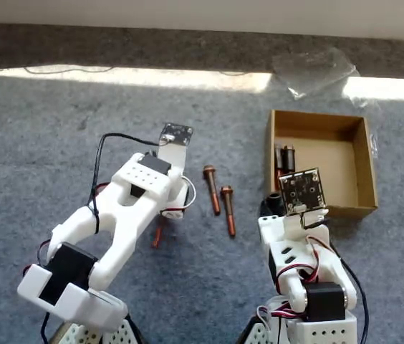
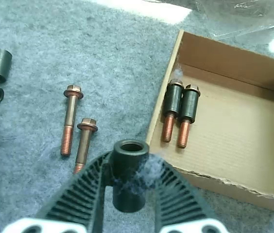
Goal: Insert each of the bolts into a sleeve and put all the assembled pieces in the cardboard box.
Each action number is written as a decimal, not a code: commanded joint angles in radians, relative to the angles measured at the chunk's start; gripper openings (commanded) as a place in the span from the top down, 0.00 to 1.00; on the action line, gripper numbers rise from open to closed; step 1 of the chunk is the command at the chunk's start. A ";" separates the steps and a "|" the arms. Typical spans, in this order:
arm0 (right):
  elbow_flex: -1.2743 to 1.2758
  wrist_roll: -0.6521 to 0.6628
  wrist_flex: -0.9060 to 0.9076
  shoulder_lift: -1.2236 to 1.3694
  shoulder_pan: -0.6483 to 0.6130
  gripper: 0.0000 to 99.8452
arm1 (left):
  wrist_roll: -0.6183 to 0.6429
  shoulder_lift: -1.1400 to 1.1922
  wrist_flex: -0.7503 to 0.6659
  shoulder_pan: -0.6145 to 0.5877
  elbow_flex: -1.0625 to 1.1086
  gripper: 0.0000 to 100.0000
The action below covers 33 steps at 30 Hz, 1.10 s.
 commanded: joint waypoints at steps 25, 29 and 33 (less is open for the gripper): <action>0.183 -0.091 -0.226 -0.013 -0.125 1.00 | -0.563 -0.119 0.034 0.038 -0.104 1.00; 0.188 -0.114 -0.232 -0.013 -0.130 1.00 | -0.563 -0.268 0.035 0.033 -0.097 1.00; 0.189 -0.110 -0.232 -0.013 -0.216 1.00 | -0.563 -0.378 0.034 -0.024 -0.097 1.00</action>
